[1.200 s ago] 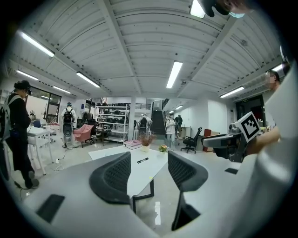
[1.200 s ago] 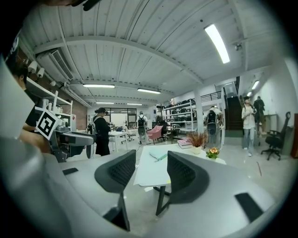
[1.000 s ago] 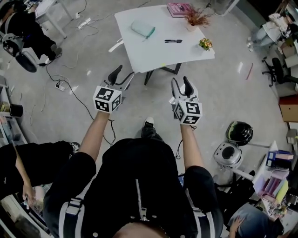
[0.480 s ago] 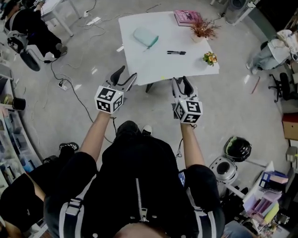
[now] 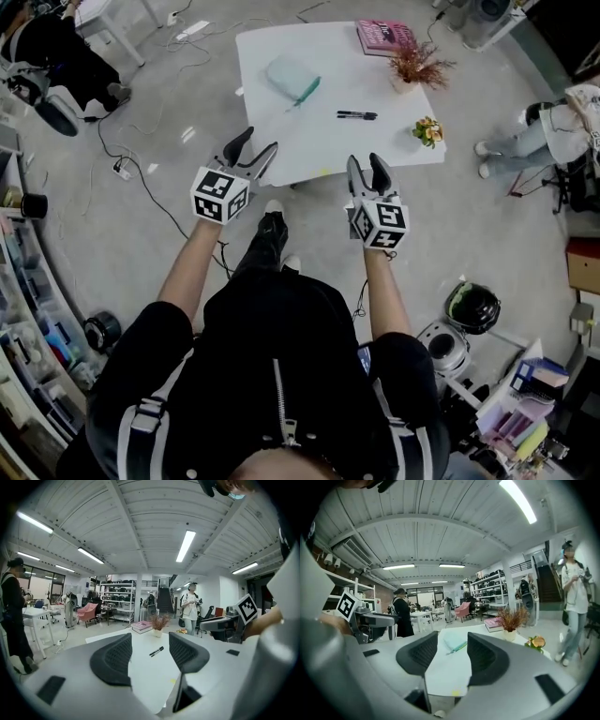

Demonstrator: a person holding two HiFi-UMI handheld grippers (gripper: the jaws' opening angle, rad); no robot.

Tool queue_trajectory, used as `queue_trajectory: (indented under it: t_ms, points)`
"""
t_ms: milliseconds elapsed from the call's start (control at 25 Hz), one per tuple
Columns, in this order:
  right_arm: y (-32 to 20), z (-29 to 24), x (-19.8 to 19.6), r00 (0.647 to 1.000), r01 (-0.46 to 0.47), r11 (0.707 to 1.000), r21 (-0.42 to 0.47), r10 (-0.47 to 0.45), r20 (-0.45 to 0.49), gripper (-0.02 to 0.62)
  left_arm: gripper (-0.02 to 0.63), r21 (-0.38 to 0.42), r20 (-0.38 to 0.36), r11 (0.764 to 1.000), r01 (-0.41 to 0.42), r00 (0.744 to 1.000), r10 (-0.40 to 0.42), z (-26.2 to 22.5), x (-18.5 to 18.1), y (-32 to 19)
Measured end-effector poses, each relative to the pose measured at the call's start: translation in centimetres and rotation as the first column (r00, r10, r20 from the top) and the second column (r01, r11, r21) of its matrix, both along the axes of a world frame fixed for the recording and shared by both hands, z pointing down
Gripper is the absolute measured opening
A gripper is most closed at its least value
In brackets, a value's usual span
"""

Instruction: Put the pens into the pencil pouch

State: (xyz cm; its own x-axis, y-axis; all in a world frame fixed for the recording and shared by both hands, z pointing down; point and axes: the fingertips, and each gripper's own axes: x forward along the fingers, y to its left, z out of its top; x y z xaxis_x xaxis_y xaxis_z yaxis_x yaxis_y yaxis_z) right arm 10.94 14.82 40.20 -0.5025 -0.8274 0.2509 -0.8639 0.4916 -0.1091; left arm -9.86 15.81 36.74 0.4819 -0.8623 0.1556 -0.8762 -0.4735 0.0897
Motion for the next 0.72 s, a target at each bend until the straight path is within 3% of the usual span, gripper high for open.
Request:
queue_trajectory:
  t_ms: [720]
  points:
    - [-16.6,1.8,-1.8,0.991,-0.116,0.992,-0.038,0.113,-0.073,0.193,0.253,-0.062,0.000,0.983,-0.173,0.985,0.173,3.5,-1.0,-20.0]
